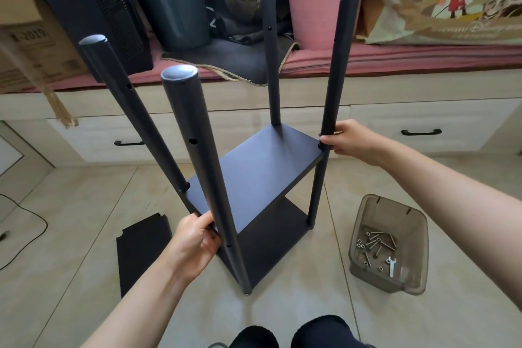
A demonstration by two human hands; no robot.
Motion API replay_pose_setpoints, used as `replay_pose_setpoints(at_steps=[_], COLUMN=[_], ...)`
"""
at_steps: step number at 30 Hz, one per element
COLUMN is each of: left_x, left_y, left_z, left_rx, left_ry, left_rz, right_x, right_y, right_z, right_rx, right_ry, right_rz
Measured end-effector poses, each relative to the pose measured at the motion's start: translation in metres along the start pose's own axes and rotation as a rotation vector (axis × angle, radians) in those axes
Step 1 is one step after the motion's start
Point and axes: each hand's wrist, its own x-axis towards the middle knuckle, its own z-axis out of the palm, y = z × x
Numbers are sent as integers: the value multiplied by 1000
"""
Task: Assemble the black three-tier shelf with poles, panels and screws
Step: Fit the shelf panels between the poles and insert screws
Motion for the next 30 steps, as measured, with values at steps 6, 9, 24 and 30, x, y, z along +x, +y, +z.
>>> replay_pose_setpoints(at_steps=[6, 9, 24, 30], left_x=[9, 16, 8, -3], left_y=[25, 34, 14, 1], left_z=[-15, -23, -14, -5], left_rx=[4, 63, 21, -155], left_ry=[27, 10, 66, -18], left_rz=[-63, -87, -22, -78], right_x=[0, -5, -8, 19], right_y=[-2, 2, 4, -16], right_z=[1, 8, 24, 31], right_rx=[-129, -130, -338, -317], right_ry=[-28, 5, 227, 237], right_rz=[-21, -69, -18, 95])
